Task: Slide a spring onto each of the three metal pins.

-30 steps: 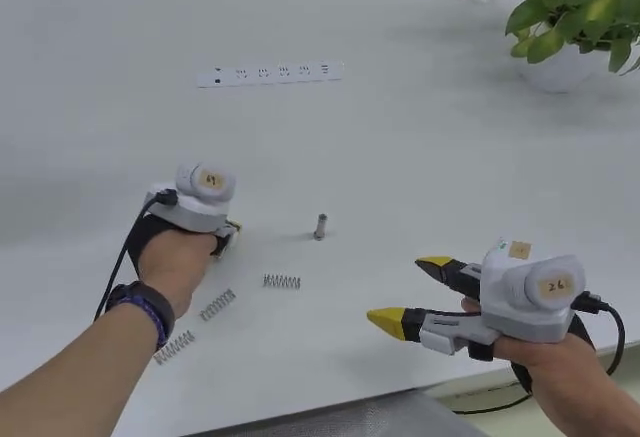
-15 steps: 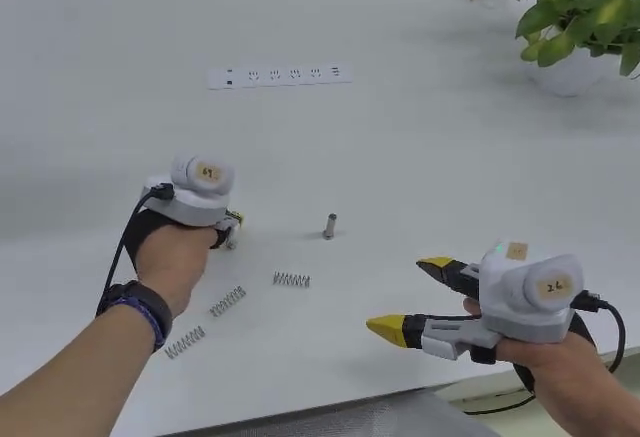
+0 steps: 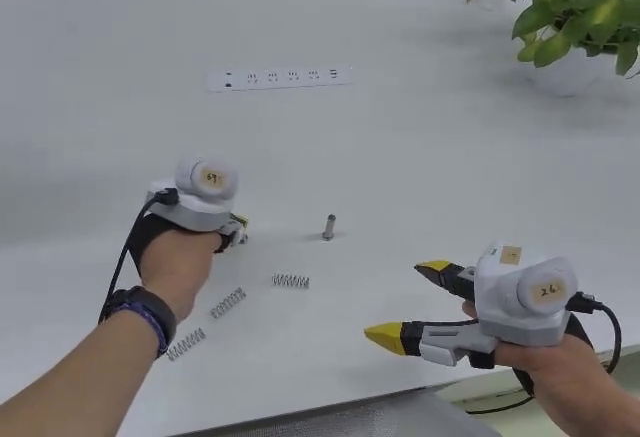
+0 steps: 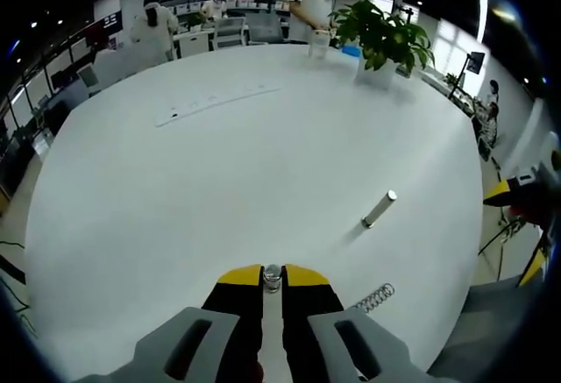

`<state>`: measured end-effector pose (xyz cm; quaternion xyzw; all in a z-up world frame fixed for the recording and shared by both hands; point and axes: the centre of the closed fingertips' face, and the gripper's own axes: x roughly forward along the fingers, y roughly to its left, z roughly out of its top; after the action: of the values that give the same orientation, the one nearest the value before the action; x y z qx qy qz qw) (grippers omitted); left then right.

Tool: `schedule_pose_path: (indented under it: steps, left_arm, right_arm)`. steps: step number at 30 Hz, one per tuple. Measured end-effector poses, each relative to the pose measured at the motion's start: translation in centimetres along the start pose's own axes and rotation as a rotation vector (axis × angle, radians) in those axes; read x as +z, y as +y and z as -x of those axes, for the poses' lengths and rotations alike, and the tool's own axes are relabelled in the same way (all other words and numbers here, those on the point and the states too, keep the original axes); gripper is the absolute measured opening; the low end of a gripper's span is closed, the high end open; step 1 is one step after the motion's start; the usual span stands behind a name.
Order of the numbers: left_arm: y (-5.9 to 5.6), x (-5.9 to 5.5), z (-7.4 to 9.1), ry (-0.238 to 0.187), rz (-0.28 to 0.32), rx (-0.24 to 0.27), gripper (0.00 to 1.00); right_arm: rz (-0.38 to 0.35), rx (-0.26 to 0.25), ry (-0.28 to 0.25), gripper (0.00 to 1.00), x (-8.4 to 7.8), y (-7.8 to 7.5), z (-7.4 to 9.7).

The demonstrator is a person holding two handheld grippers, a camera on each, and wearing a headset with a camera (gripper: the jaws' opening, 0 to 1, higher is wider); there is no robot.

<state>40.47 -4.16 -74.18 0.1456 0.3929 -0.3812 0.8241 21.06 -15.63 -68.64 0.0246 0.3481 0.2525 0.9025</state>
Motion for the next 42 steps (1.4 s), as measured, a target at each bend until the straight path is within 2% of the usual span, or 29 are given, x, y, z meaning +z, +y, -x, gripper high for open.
schedule_pose_path:
  steps: [4,12,19,42]
  left_arm:
    - [-0.6,0.0,0.0,0.003,-0.009,-0.011,0.0]
    - [-0.9,-0.1,0.2,0.013,-0.015,-0.027,0.0]
    - [-1.0,-0.2,0.1,0.02,-0.044,-0.035,0.0]
    - [-1.2,-0.2,-0.2,0.026,-0.042,-0.039,0.0]
  right_arm:
    - [0.002,0.0,0.006,0.73,-0.2,0.0,0.1]
    - [0.0,0.002,0.012,0.74,-0.6,0.2,0.1]
    - [-0.002,0.0,0.008,0.74,-0.5,0.1,0.1]
    - [-0.01,-0.004,0.008,0.72,-0.7,0.0,0.2]
